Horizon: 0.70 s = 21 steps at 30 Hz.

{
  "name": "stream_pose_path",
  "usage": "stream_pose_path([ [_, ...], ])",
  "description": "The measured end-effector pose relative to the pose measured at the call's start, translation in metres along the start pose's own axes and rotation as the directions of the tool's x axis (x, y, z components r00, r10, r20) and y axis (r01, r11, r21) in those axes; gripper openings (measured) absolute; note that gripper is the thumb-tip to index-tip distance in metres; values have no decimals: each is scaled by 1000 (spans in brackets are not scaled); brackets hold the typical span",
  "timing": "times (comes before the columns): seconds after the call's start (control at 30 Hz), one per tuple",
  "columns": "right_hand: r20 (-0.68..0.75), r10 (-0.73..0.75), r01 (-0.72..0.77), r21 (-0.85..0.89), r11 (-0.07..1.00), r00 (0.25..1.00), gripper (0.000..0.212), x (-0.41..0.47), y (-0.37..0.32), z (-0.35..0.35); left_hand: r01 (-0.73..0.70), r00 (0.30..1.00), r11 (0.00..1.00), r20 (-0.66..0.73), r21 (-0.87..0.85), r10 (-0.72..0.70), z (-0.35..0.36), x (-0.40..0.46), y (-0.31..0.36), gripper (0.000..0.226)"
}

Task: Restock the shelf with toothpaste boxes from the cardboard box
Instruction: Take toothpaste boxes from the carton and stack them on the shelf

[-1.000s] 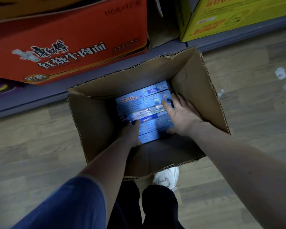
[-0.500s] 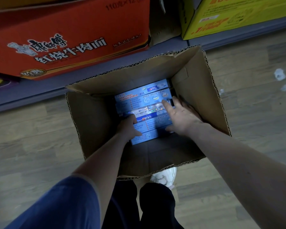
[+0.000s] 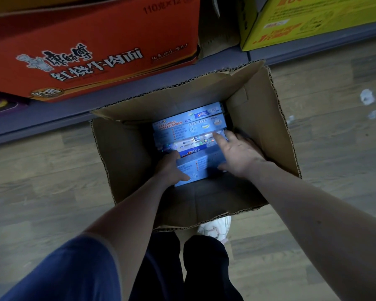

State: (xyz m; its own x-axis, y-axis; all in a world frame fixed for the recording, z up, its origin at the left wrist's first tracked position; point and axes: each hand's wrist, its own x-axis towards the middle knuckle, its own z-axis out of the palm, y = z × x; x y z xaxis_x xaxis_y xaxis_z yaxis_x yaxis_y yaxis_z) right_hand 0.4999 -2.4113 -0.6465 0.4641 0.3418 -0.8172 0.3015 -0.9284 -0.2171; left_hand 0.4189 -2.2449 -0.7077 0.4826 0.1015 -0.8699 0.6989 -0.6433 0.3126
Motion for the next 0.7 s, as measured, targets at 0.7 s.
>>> stream_pose_path([
  [0.7,-46,27,-18,192,981,999,48,-7,-3,-12,-149,972,919,-225,-365,68,-56,-31,32,58],
])
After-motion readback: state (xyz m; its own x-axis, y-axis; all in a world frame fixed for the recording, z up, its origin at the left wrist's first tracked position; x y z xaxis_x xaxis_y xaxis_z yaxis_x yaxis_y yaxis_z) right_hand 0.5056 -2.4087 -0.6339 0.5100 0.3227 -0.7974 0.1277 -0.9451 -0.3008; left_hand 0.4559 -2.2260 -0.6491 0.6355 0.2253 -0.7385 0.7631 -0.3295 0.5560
